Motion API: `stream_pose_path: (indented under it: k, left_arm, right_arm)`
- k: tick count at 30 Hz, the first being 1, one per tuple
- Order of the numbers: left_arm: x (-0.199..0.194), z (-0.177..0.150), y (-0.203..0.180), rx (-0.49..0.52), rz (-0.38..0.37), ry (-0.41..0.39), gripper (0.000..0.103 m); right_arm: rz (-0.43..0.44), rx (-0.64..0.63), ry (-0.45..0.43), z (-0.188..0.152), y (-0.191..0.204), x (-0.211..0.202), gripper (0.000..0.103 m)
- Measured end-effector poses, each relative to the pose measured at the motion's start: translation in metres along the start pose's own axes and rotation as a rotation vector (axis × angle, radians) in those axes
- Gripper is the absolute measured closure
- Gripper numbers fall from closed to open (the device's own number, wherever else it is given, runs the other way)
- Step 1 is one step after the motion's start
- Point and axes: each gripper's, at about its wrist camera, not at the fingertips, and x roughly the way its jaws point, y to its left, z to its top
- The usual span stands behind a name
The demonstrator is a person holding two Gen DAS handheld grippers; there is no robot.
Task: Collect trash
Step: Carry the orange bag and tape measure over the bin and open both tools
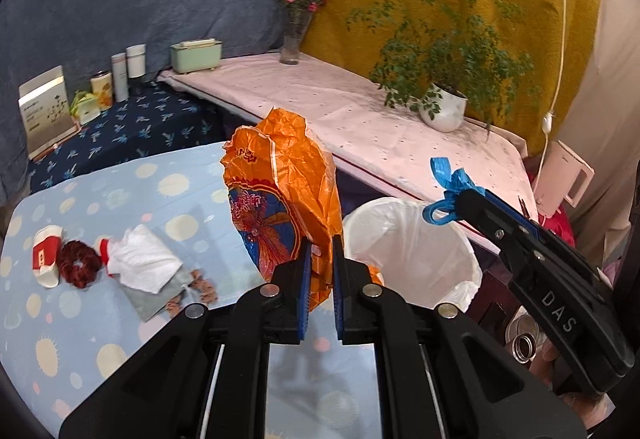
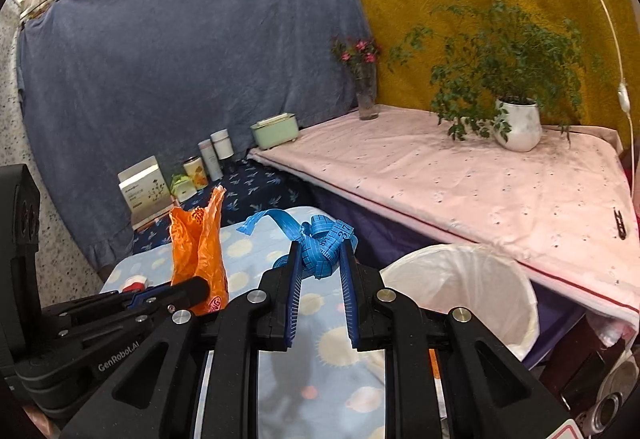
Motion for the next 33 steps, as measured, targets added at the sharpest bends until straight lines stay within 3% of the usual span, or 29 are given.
stream_pose_path:
  k: [16,24,33]
  left_arm:
    - [0.033,0.008,-0.074,0.132,-0.081,0.02,0.094]
    - [0.059,0.007,-0.096,0.171,-0.139,0.044,0.094]
    - [0.089,0.002,-0.103,0.184,-0.151,0.081,0.091]
  right_arm:
    - [-0.096,0.056,-0.016,0.008,-0.064,-0.007,0.085]
    - [-0.131,0.082,0.007,0.004,-0.092,0.004,0.085]
    - [-0.16,0.103,0.047,-0.002,-0.113,0.025,0.085]
